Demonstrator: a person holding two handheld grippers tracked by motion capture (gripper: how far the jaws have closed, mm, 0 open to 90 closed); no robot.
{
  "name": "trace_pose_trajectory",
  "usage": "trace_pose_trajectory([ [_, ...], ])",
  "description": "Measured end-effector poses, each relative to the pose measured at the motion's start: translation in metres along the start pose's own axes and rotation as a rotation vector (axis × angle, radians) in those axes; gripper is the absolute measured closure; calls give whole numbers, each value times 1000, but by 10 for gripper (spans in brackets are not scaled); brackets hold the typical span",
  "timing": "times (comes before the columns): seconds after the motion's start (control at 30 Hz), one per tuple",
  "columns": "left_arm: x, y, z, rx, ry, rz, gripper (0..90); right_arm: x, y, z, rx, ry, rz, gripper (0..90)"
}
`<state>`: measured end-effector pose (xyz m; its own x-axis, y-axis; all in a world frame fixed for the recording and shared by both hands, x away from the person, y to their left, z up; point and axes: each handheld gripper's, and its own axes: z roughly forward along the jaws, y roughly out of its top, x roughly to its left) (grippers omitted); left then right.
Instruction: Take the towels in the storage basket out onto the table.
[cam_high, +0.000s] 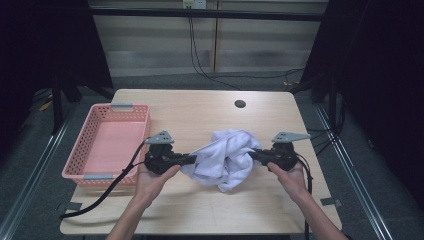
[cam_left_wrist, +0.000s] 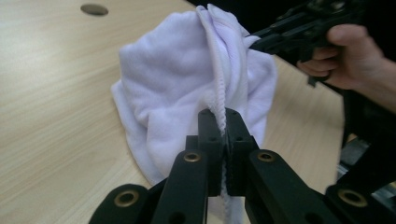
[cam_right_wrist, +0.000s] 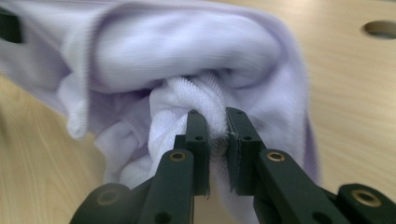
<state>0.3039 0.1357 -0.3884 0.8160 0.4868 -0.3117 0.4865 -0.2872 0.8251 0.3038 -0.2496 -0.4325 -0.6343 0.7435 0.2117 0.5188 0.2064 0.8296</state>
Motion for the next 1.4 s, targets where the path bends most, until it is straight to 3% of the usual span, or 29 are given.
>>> trace_pose_trajectory([
  [0.1, -8, 7, -21, -37, -5, -2, 882, -13, 7, -16, -39, -34, 21, 809],
  [0.17, -11, 10, -33, -71, -37, -28, 882, -21, 10, -27, -66, -62, 30, 808],
  [0.2, -12, 11, -37, -82, -39, -35, 882, -26, 12, -31, -73, -64, 35, 808],
  [0.23, -14, 11, -38, -73, -18, -18, 882, -29, 12, -34, -73, -83, 30, 807],
  [0.33, -14, -1, -24, -15, -9, -18, 880, -39, 8, -31, -28, -91, 34, 770],
  [0.37, -11, -8, -16, 1, -20, -39, 879, -40, 5, -27, -15, -112, 34, 717],
  [0.47, -5, -28, 4, 29, -34, -46, 878, -40, -9, -20, 27, -107, 35, 517],
  [0.57, 5, -41, 13, 22, -38, -94, 872, -40, -20, -26, 87, -106, 52, 448],
  [0.63, 11, -45, 16, 37, -18, -93, 843, -40, -26, -38, 87, -124, 63, 441],
  [0.73, 18, -51, 21, 34, -21, -133, 848, -32, -34, -52, 57, -102, 59, 454],
  [0.83, 19, -50, 30, 44, -18, -103, 842, -10, -37, -45, 62, -33, 21, 438],
  [0.9, 20, -50, 35, 40, -29, -93, 814, 5, -37, -29, 75, 28, -2, 418],
  [1.03, 24, -54, 50, 87, -17, -103, 678, 33, -35, 8, 121, 130, -49, 356],
  [1.13, 29, -59, 61, 141, 7, -90, 503, 48, -39, 36, 198, 182, -91, 315],
  [1.2, 30, -62, 69, 178, 25, -84, 474, 54, -41, 47, 233, 170, -116, 329],
  [1.23, 30, -62, 69, 178, 25, -84, 515, 54, -41, 47, 233, 170, -116, 329],
  [1.27, 32, -66, 74, 205, -25, -77, 752, 56, -43, 53, 253, 132, -134, 597],
  [1.3, 32, -66, 73, 204, -28, -77, 858, 53, -42, 50, 233, 140, -121, 720],
  [1.37, 31, -63, 68, 190, -29, -72, 884, 47, -37, 41, 187, 148, -77, 758],
  [1.4, 31, -61, 62, 157, -43, -90, 885, 43, -34, 35, 160, 140, -75, 764],
])
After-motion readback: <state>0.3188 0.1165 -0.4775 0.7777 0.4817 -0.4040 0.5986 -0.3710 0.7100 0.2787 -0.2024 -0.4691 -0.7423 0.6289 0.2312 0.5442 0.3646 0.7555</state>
